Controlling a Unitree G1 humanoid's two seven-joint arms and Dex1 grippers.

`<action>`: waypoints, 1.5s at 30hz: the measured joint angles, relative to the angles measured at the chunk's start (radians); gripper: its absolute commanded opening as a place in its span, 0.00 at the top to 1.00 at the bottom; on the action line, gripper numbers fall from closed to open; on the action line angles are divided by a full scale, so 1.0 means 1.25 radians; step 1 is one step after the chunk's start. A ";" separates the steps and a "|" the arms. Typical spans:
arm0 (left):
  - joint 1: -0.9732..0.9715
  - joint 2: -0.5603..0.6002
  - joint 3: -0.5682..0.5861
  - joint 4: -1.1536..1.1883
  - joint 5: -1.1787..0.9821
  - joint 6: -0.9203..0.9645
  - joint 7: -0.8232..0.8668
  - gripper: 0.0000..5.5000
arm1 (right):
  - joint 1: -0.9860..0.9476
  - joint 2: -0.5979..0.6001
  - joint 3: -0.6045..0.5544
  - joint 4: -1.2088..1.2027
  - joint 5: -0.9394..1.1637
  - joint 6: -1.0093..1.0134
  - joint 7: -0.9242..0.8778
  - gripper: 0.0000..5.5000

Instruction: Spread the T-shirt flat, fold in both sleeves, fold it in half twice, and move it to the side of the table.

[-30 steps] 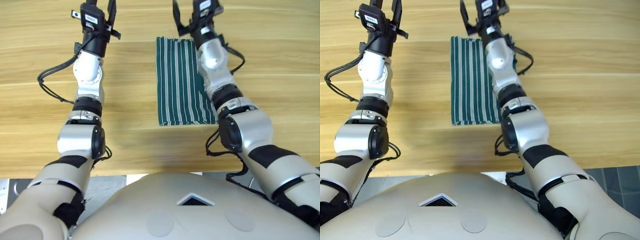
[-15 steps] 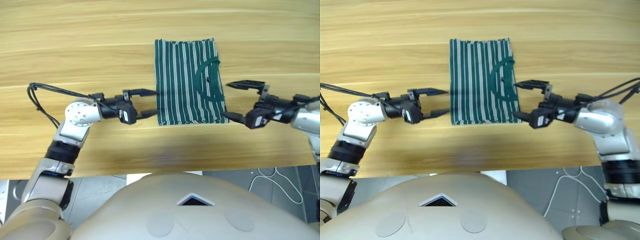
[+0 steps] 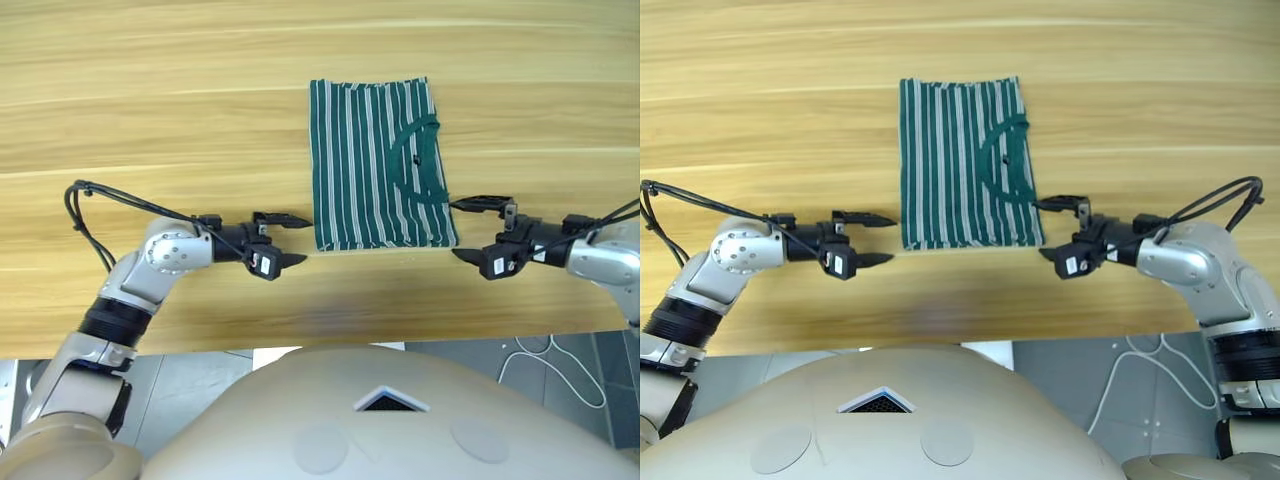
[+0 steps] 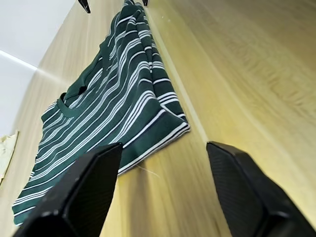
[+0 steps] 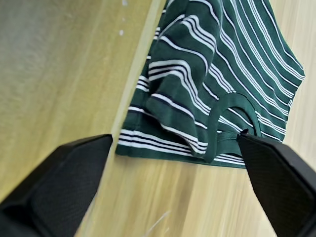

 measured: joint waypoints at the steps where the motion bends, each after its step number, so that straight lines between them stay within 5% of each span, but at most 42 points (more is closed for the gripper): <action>1: -0.002 -0.001 -0.003 0.001 0.001 0.000 0.002 0.42 | -0.001 0.000 0.004 0.000 -0.002 -0.001 -0.002 0.15; 5: -0.025 -0.019 -0.027 0.018 0.030 -0.014 0.033 0.42 | -0.012 0.000 0.024 0.004 -0.012 0.000 -0.018 0.15; 21: -0.083 -0.031 -0.084 0.075 0.064 -0.050 0.093 0.41 | -0.048 0.029 0.101 0.015 -0.024 0.000 -0.054 0.67; 31: -0.083 -0.016 -0.113 0.082 0.064 -0.060 0.094 0.73 | -0.052 0.038 0.125 0.035 -0.044 0.005 -0.078 0.98; 40: -0.092 -0.007 -0.131 0.087 0.062 -0.070 0.079 0.97 | -0.052 0.039 0.126 0.034 -0.044 0.015 -0.081 0.99; 45: -0.101 -0.006 -0.132 0.086 0.060 -0.074 0.080 1.00 | -0.052 0.039 0.126 0.032 -0.044 0.016 -0.081 0.99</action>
